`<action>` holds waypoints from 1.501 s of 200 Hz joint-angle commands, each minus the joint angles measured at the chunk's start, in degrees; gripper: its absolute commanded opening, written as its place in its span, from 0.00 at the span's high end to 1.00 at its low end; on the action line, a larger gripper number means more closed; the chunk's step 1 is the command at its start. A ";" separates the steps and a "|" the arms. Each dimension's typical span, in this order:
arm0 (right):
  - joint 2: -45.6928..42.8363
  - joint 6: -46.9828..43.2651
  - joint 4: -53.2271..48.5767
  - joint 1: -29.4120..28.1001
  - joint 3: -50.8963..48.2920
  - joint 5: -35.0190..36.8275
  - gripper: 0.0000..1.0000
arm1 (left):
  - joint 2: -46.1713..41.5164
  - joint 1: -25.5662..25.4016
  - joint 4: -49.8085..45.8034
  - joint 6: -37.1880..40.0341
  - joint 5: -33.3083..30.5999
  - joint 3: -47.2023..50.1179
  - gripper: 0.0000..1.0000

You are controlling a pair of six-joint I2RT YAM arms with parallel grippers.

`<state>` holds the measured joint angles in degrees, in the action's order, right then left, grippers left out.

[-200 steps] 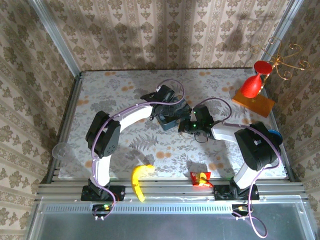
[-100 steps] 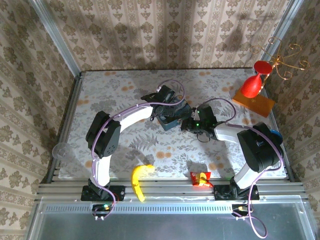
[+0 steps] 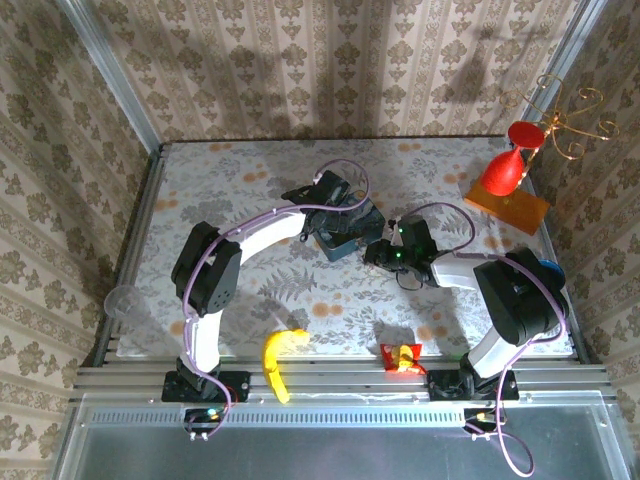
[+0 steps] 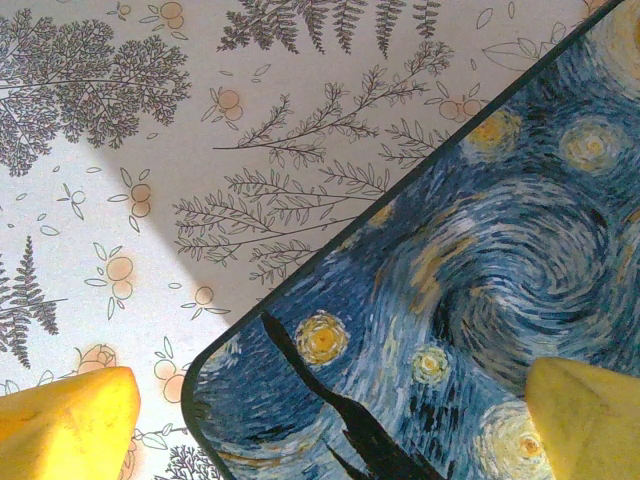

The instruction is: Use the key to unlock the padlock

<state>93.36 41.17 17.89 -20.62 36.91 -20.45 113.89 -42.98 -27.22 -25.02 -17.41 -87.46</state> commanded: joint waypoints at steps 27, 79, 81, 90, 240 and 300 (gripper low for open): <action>-1.43 -0.03 -1.59 0.58 -1.35 -0.38 0.94 | 2.09 1.67 -9.52 0.24 -2.44 3.26 0.00; -2.17 2.12 -0.63 0.58 -2.16 2.52 1.00 | 2.26 1.79 -9.78 -0.01 -2.20 3.41 0.00; -2.21 2.37 -0.48 0.58 -2.20 2.65 1.00 | 2.16 1.77 -9.78 -0.03 -2.19 3.43 0.00; -2.13 3.59 0.80 0.58 -2.51 3.23 1.00 | 2.09 1.76 -9.74 -0.12 -2.28 3.68 0.00; -0.67 32.33 19.49 -5.73 -8.62 21.06 1.00 | 1.03 1.85 -8.55 -0.38 -1.24 5.46 0.00; 1.67 34.40 22.18 -7.63 -7.62 24.57 1.00 | 0.22 1.98 -7.87 -0.16 -1.00 6.50 0.00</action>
<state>93.56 73.06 37.34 -27.94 29.41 -2.42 112.64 -42.37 -24.69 -26.35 -16.69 -84.82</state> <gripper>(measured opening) 0.072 0.999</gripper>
